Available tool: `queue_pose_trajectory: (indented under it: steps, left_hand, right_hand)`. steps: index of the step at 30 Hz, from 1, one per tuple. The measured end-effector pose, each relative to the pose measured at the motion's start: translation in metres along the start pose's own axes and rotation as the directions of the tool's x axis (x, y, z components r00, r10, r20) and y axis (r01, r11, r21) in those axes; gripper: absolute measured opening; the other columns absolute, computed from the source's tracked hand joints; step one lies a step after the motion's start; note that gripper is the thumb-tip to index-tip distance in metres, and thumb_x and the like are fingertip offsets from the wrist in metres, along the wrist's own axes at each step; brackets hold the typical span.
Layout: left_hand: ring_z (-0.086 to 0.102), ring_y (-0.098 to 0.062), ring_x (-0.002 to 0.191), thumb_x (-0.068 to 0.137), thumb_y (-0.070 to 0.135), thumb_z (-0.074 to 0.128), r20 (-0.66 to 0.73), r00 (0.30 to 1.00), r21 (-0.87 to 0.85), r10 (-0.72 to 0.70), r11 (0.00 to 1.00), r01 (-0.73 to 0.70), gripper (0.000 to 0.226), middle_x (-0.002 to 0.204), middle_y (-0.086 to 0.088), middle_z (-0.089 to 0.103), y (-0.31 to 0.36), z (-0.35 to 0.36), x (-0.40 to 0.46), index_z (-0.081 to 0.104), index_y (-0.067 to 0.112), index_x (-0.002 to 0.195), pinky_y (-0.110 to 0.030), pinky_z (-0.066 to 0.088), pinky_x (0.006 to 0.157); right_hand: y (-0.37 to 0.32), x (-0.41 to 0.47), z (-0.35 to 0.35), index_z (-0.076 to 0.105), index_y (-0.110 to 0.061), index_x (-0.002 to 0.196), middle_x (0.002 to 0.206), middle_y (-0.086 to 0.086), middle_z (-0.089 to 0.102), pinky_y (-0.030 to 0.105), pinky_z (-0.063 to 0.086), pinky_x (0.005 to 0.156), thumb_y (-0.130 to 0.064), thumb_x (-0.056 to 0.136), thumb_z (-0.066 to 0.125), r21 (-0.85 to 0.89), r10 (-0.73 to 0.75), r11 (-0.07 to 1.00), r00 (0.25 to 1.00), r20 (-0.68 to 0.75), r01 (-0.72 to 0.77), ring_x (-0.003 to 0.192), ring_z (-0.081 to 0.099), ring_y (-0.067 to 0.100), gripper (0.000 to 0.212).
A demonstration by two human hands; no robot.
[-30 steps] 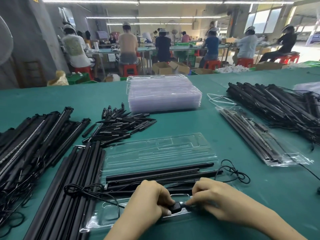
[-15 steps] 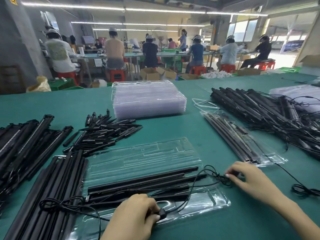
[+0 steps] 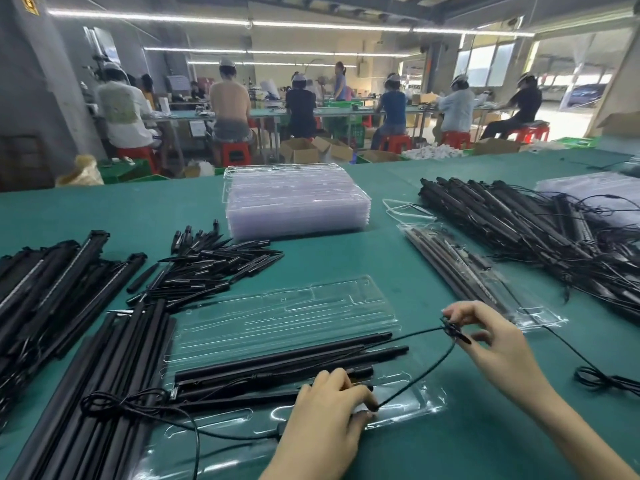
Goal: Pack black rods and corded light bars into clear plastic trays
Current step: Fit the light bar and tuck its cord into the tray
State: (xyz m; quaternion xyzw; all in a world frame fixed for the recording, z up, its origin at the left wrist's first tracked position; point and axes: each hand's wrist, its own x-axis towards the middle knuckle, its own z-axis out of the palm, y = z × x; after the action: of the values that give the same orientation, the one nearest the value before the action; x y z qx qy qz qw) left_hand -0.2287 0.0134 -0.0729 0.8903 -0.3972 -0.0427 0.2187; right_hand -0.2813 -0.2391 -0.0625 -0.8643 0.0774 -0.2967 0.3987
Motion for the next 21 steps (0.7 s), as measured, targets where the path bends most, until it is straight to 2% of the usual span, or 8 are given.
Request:
queue_pose_trajectory:
  steps: [2,5,8,12,15,17,19,21]
  left_hand:
    - [0.035,-0.002,0.107,0.098,0.038,0.042,-0.028,1.0,-0.014,0.0,1.0,0.0,0.024,0.104,0.017,0.036,0.001,0.0,-0.001,0.05,0.041,0.121,-0.02,0.025,0.089]
    - [0.036,-0.001,0.113,0.098,0.038,0.041,-0.126,0.991,-0.046,0.037,0.998,-0.043,0.032,0.115,0.017,0.039,0.007,0.001,-0.001,0.041,0.039,0.13,-0.019,0.026,0.094]
    - [0.035,0.002,0.113,0.099,0.044,0.036,-0.207,0.977,-0.09,0.059,0.993,-0.079,0.039,0.119,0.019,0.04,0.016,0.001,0.004,0.034,0.038,0.138,-0.015,0.025,0.098]
    - [0.033,-0.003,0.12,0.097,0.049,0.039,-0.215,0.975,-0.077,0.055,0.994,-0.073,0.06,0.13,0.016,0.037,0.021,0.003,0.014,0.021,0.029,0.15,-0.02,0.025,0.104]
    - [0.031,-0.008,0.124,0.088,0.06,0.047,-0.152,0.985,0.02,0.075,0.997,-0.073,0.091,0.135,0.011,0.033,0.025,0.007,0.02,-0.008,0.026,0.152,-0.024,0.025,0.103]
    - [0.031,-0.011,0.124,0.087,0.06,0.046,-0.105,0.994,0.046,0.036,0.998,-0.031,0.094,0.135,0.009,0.033,0.031,0.005,0.023,-0.011,0.024,0.151,-0.027,0.025,0.101]
    - [0.04,-0.011,0.118,0.089,0.05,0.048,-0.148,0.986,0.132,0.08,0.989,-0.061,0.077,0.128,0.007,0.043,0.033,0.008,0.027,0.016,0.02,0.152,-0.027,0.031,0.096]
    - [0.056,-0.008,0.091,0.082,0.041,0.059,-0.247,0.959,0.169,0.136,0.981,-0.096,0.035,0.097,0.011,0.058,0.035,0.004,0.027,0.063,0.023,0.111,-0.018,0.041,0.076]
  right_hand:
    - [-0.013,-0.003,-0.004,0.057,-0.017,0.078,0.101,-0.009,0.066,0.015,0.048,0.072,0.011,0.078,0.067,0.049,-0.053,0.997,0.998,0.031,0.051,0.092,0.063,0.009,0.029]
    - [-0.024,-0.009,-0.006,0.047,-0.018,0.064,0.068,-0.006,0.059,0.016,0.042,0.058,0.014,0.065,0.069,-0.182,-0.09,0.979,0.996,0.02,0.092,0.067,0.055,0.01,0.04]
    - [-0.034,-0.013,-0.004,0.039,-0.015,0.058,0.048,-0.004,0.042,0.019,0.034,0.053,0.002,0.062,0.07,-0.328,0.049,0.944,0.998,0.032,-0.036,0.053,0.039,0.012,0.035]
    - [-0.049,-0.019,0.001,0.045,-0.014,0.062,0.045,-0.004,0.047,0.018,0.033,0.047,-0.002,0.064,0.068,-0.209,0.266,0.95,0.952,0.152,-0.232,0.044,0.036,0.008,0.026]
    - [-0.066,-0.022,0.003,0.047,-0.007,0.066,0.049,0.004,0.061,0.02,0.037,0.043,0.0,0.069,0.067,-0.009,0.373,0.917,0.848,0.376,-0.399,0.041,0.046,0.011,0.022]
    - [-0.075,-0.025,0.005,0.045,-0.007,0.069,0.055,0.011,0.065,0.022,0.04,0.042,-0.006,0.077,0.073,0.101,0.373,0.869,0.778,0.506,-0.483,0.043,0.052,0.015,0.029]
    - [-0.083,-0.027,0.007,0.05,-0.009,0.072,0.057,0.005,0.065,0.019,0.041,0.045,-0.029,0.079,0.076,0.112,0.324,0.87,0.728,0.604,-0.481,0.048,0.052,0.013,0.033]
    - [-0.084,-0.029,0.009,0.061,-0.017,0.075,0.058,-0.006,0.061,0.015,0.037,0.051,-0.049,0.079,0.069,0.119,0.238,0.912,0.742,0.626,-0.393,0.053,0.048,0.005,0.034]
